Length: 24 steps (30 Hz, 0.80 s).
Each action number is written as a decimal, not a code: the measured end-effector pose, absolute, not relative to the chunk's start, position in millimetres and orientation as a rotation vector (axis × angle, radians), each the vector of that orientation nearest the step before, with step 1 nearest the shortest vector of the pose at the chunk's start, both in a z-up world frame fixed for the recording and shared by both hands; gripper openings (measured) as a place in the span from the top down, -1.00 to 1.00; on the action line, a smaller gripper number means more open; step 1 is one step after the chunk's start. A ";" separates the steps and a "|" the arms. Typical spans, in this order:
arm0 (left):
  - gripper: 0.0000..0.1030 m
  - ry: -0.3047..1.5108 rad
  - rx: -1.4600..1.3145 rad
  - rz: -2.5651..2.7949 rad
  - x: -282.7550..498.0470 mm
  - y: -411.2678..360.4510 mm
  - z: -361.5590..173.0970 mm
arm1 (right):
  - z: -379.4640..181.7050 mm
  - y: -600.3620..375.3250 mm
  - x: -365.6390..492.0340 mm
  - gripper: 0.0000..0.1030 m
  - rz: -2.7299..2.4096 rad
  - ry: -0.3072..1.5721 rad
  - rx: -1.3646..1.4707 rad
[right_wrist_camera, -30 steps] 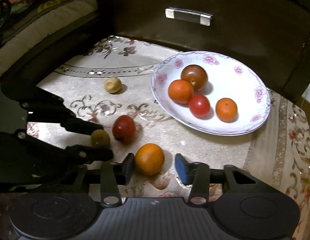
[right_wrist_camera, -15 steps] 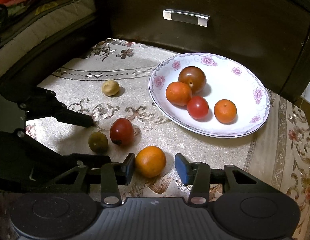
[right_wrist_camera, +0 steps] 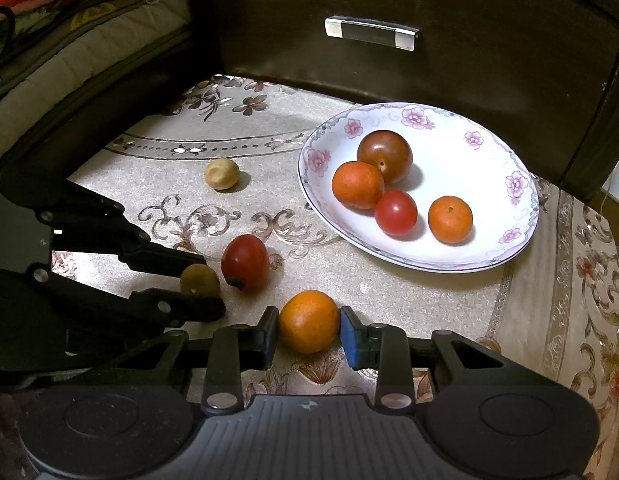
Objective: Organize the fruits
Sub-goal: 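Lift the orange and kiwi and carry both toward the white bowl, then lower the orange and kiwi into the bowl and open both grippers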
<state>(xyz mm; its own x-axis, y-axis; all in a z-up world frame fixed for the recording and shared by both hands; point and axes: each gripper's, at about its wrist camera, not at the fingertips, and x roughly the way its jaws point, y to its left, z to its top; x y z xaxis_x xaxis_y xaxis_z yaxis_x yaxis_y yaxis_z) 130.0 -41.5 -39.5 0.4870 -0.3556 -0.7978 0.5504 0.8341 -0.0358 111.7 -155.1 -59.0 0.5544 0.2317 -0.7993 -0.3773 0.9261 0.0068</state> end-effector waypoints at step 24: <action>0.39 0.768 0.187 -0.537 184.6 -71.6 2.1 | -18.5 -193.6 144.9 0.45 0.222 0.783 -0.067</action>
<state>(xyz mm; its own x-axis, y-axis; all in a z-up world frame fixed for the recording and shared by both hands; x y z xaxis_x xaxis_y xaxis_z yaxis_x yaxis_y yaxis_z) 184.6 -71.6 2.1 0.5937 -0.3922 -0.7026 0.5253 0.8504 -0.0308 144.9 -193.6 -18.5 0.6867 0.1738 -0.7059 -0.2231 0.9745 0.0230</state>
